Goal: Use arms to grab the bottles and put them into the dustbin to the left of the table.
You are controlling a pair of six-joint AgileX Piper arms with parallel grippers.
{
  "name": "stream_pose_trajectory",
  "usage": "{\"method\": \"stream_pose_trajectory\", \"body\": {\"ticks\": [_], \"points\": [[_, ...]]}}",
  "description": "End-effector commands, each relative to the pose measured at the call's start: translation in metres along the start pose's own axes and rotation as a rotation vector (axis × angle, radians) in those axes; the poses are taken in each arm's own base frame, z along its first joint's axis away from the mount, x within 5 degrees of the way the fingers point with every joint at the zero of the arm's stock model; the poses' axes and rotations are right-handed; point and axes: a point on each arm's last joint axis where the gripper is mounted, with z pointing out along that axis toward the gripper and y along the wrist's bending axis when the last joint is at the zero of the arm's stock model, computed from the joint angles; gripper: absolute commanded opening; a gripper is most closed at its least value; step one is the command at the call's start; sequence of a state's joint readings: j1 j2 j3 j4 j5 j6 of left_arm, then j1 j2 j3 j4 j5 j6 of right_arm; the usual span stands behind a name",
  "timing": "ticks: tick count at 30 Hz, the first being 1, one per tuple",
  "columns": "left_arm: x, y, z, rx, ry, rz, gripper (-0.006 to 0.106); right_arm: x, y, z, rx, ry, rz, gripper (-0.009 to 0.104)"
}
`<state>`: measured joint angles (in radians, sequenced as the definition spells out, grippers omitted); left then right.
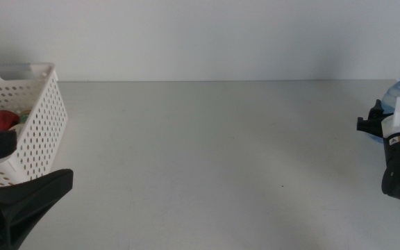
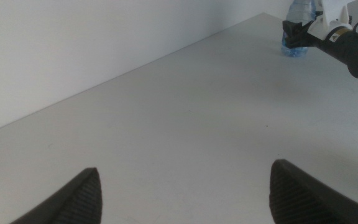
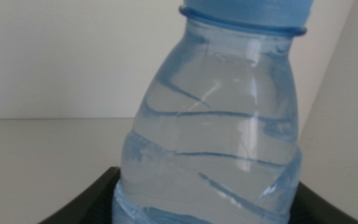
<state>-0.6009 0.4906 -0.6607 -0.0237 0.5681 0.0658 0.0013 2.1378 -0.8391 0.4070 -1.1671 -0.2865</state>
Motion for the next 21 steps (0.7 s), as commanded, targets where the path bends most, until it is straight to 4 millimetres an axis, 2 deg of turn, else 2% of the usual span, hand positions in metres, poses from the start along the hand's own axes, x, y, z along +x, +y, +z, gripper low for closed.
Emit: {"method": "stream_pose_trajectory", "body": {"ticks": [1,5,9,13,17,21], "points": [[-0.015,0.000,-0.003,0.003,-0.097,-0.009,0.091,-0.044,0.010,-0.001,-0.054,-0.231,0.018,-0.001],[-0.015,0.000,-0.003,0.003,-0.097,-0.009,0.091,-0.074,0.049,-0.006,-0.260,-0.306,0.062,-0.001],[-0.015,0.000,-0.003,0.003,-0.097,-0.009,0.091,-0.116,0.106,-0.016,-0.510,-0.334,0.132,-0.001],[-0.015,0.000,-0.003,0.003,-0.097,-0.009,0.091,-0.150,0.170,-0.038,-0.771,-0.311,0.240,-0.001],[-0.015,0.000,-0.003,0.003,-0.097,-0.009,0.091,-0.166,0.226,-0.064,-0.976,-0.270,0.288,-0.001],[-0.015,0.000,-0.003,0.003,-0.097,-0.008,0.091,-0.164,0.273,-0.087,-1.100,-0.287,0.262,-0.001]]}}
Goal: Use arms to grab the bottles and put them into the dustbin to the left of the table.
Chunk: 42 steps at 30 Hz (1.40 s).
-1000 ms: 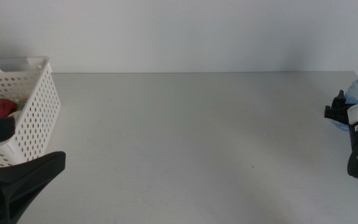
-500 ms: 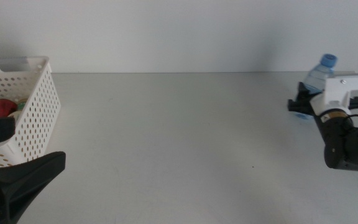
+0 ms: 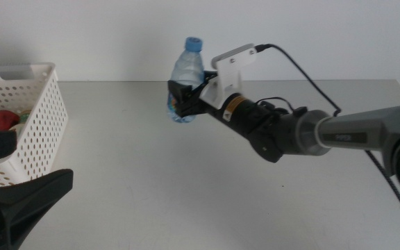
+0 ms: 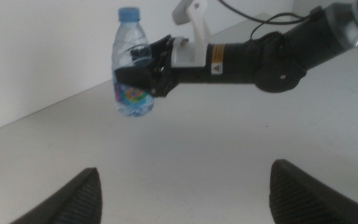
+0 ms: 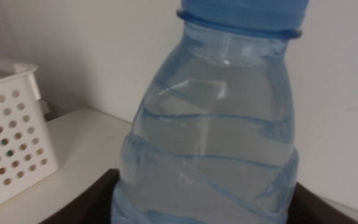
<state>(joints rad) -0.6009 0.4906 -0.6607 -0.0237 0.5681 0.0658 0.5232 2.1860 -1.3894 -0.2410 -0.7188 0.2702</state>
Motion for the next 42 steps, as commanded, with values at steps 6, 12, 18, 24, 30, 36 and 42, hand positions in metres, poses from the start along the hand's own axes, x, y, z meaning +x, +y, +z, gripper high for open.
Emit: {"method": "stream_pose_trajectory", "body": {"ticks": [6,12,18,24,30,36,42], "points": [[-0.015,0.000,-0.003,0.003,-0.097,-0.008,0.091,-0.023,0.062,0.025,-0.156,-0.182,-0.056,-0.001],[-0.015,0.000,-0.003,0.003,-0.097,-0.008,0.091,-0.004,0.079,0.030,-0.176,-0.163,-0.097,0.001],[-0.015,0.000,-0.003,0.003,-0.097,-0.008,0.091,0.000,0.082,0.031,-0.174,-0.133,-0.124,0.027],[-0.015,0.000,-0.003,0.003,-0.097,-0.008,0.091,-0.008,0.082,0.029,-0.160,-0.064,-0.112,0.074],[-0.015,0.000,-0.003,0.003,-0.097,-0.008,0.091,-0.030,0.081,0.015,-0.131,0.070,-0.052,0.083],[-0.015,0.000,-0.003,0.003,-0.097,-0.008,0.091,-0.082,0.080,-0.043,-0.102,0.177,-0.013,0.072],[-0.015,0.000,-0.003,0.003,-0.097,-0.008,0.091,-0.140,0.077,-0.119,0.000,0.248,0.005,0.067]]}}
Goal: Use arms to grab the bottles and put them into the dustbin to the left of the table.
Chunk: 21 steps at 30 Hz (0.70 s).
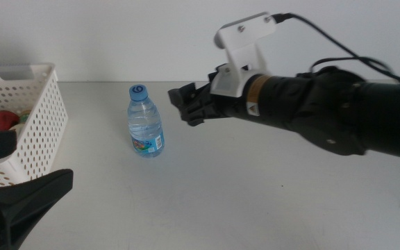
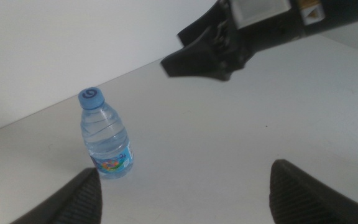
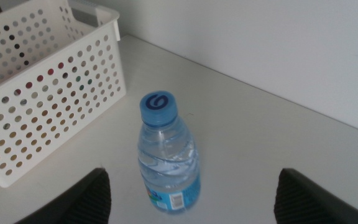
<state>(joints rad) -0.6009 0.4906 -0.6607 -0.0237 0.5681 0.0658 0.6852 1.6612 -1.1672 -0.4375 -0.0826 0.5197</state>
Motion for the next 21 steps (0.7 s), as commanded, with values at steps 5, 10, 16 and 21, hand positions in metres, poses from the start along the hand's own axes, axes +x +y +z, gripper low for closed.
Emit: {"method": "stream_pose_trajectory", "body": {"ticks": [5,10,16,21], "points": [[-0.015,0.000,-0.003,0.003,-0.097,-0.008,0.091,-0.036,-0.005,-0.091,0.111,-0.018,0.026,0.067],[-0.015,0.000,-0.003,0.003,-0.097,-0.008,0.091,-0.039,-0.007,-0.149,0.169,0.044,0.041,0.067],[-0.015,0.000,-0.003,0.003,-0.097,-0.008,0.091,-0.044,0.005,-0.198,0.064,0.076,-0.019,0.067],[-0.015,0.000,-0.003,0.003,-0.097,-0.008,0.091,-0.048,0.006,-0.216,0.052,0.034,-0.028,0.067]]}}
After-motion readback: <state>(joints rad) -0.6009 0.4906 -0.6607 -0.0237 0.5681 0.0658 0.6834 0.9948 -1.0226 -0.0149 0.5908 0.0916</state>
